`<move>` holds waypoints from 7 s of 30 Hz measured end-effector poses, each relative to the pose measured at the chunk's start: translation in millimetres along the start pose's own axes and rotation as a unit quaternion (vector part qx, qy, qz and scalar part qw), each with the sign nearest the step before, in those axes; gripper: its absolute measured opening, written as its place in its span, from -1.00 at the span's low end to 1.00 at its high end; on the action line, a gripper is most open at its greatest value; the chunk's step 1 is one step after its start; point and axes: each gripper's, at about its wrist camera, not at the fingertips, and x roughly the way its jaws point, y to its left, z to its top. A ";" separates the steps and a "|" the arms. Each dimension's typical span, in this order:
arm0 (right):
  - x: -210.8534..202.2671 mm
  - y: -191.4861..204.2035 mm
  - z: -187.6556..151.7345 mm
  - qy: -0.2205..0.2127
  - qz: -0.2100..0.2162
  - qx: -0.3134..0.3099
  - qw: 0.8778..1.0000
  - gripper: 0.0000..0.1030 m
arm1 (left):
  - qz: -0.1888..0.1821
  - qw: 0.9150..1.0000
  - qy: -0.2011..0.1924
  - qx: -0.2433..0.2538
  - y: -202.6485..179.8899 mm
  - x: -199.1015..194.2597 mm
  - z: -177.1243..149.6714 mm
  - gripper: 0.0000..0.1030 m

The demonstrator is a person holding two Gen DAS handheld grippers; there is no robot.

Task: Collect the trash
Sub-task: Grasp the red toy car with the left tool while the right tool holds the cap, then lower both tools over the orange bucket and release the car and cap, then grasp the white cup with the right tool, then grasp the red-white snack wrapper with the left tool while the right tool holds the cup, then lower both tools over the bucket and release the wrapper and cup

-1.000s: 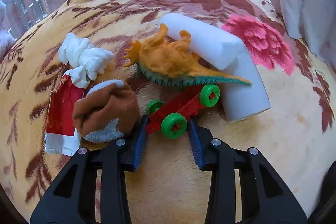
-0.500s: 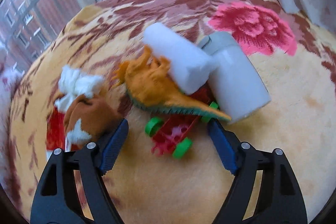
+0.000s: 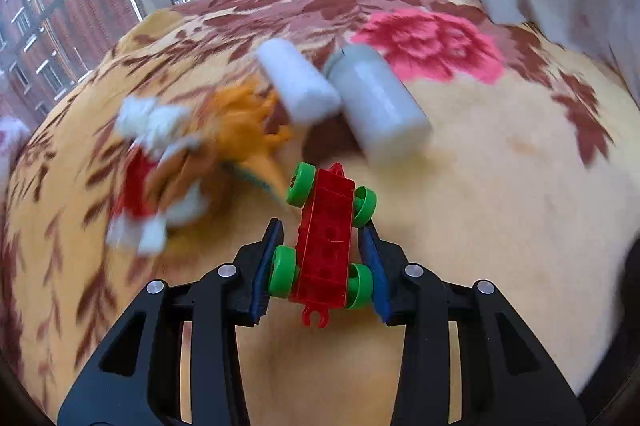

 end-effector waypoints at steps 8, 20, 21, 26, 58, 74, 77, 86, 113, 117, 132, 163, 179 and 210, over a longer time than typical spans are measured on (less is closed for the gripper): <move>-6.6 37.0 -8.4 0.005 0.017 -0.042 0.999 0.06 | -0.050 0.993 -0.067 -0.081 6.0 -81.6 -70.1 -0.25; -44.5 82.9 -55.5 0.029 0.038 -0.092 0.995 0.06 | -0.019 0.987 -0.086 -0.138 -24.8 -161.1 -187.2 -0.25; -47.9 85.2 -60.2 0.031 0.038 -0.094 0.994 0.06 | -0.023 0.986 -0.086 -0.142 -26.9 -164.0 -196.5 -0.25; -59.7 90.5 -87.7 0.046 0.027 -0.102 0.993 0.06 | -0.043 0.985 -0.070 -0.149 -35.8 -162.3 -229.0 -0.25; -42.5 69.1 -137.3 0.122 0.010 -0.062 0.991 0.32 | -0.039 0.987 0.028 -0.153 -46.6 -119.2 -264.8 0.53; -48.7 64.6 -93.7 0.078 0.007 -0.068 0.995 0.32 | -0.043 0.983 -0.029 -0.176 -30.6 -140.9 -257.8 0.55; -36.9 68.0 -64.8 0.067 0.010 -0.081 0.994 0.32 | -0.024 0.984 -0.050 -0.168 -25.6 -147.1 -248.3 0.56; 42.6 74.9 45.2 0.062 0.009 -0.081 0.995 0.32 | 0.001 0.976 -0.102 -0.192 7.4 -149.7 -209.2 0.70; 242.0 45.8 130.6 0.193 -0.048 0.002 0.980 -0.10 | 0.014 0.969 -0.102 -0.226 71.3 -116.7 -159.2 0.74; 177.0 55.5 113.2 0.142 -0.016 -0.032 0.989 -0.10 | 0.020 0.969 -0.097 -0.226 92.5 -101.1 -117.9 0.74; 43.8 51.5 48.9 0.052 0.040 -0.053 0.996 -0.10 | 0.044 0.980 0.000 -0.192 155.3 13.8 14.6 0.74; 23.6 87.4 13.1 0.062 0.062 -0.084 0.993 -0.10 | 0.064 0.981 -0.076 -0.164 69.7 -94.6 -71.6 -0.49; -40.0 88.5 -97.1 0.118 0.069 -0.084 0.987 -0.10 | 0.042 0.985 -0.070 -0.152 -32.7 -161.8 -202.5 -0.47; -18.0 76.1 -148.1 0.173 0.004 -0.075 0.982 0.33 | 0.007 0.985 0.047 -0.163 -52.1 -98.0 -253.1 0.36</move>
